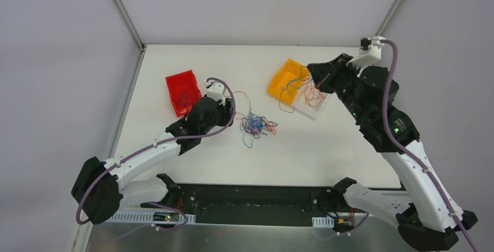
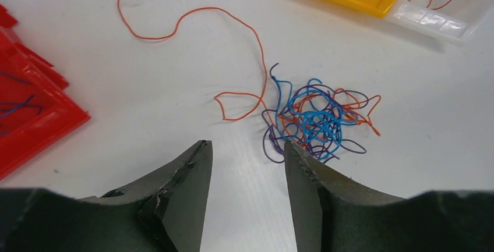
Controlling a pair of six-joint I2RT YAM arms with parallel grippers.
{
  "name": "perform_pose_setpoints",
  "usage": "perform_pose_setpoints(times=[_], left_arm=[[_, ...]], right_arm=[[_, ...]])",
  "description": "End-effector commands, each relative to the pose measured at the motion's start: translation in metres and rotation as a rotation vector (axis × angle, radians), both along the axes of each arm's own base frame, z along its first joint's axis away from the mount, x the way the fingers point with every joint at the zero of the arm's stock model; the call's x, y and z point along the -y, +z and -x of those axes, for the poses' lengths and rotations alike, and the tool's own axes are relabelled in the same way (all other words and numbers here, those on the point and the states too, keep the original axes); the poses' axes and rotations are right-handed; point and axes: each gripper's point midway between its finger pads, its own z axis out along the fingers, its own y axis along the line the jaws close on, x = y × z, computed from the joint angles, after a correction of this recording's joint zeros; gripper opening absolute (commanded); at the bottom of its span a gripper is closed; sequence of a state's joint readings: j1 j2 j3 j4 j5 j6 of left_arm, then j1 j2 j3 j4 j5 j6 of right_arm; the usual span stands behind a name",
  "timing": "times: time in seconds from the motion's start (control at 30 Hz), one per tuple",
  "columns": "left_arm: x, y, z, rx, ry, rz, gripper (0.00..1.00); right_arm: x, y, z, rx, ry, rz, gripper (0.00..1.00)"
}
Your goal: Untangle the cables
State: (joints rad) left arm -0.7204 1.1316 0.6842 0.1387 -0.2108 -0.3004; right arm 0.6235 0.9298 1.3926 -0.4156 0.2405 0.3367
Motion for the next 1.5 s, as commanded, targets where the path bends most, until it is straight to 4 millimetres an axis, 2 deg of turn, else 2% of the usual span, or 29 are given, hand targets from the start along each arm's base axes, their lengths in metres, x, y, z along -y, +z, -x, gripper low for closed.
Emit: perform_pose_setpoints(times=[0.0, 0.17, 0.47, 0.7, 0.8, 0.93, 1.1, 1.47], left_arm=[[-0.029, -0.004, 0.005, 0.018, 0.077, -0.081, 0.51], [-0.044, -0.002, 0.007, 0.079, 0.118, -0.082, 0.56], [-0.052, -0.005, 0.015, 0.162, 0.087, -0.084, 0.61], [-0.057, -0.003, 0.014, 0.188, 0.118, -0.063, 0.72], [-0.053, -0.003, 0.013, 0.187, 0.106, -0.063, 0.82], [-0.051, -0.004, 0.012, 0.181, 0.099, -0.065, 0.88], [-0.052, -0.004, 0.012, 0.182, 0.106, -0.066, 0.91], [-0.051, -0.001, 0.014, 0.193, 0.091, -0.053, 0.91]], right_arm=[[-0.004, 0.004, -0.021, 0.039, -0.035, 0.033, 0.00], [-0.019, -0.001, -0.046, 0.028, -0.040, 0.072, 0.00], [-0.033, -0.010, -0.094, -0.015, -0.059, 0.099, 0.00], [-0.031, -0.025, -0.127, -0.052, -0.081, 0.097, 0.00], [-0.029, -0.033, -0.142, -0.072, -0.089, 0.086, 0.00], [-0.032, -0.046, -0.162, -0.108, -0.087, 0.082, 0.00], [-0.029, -0.074, -0.184, -0.160, -0.122, 0.116, 0.00], [0.007, -0.150, -0.243, -0.297, -0.271, 0.221, 0.00]])
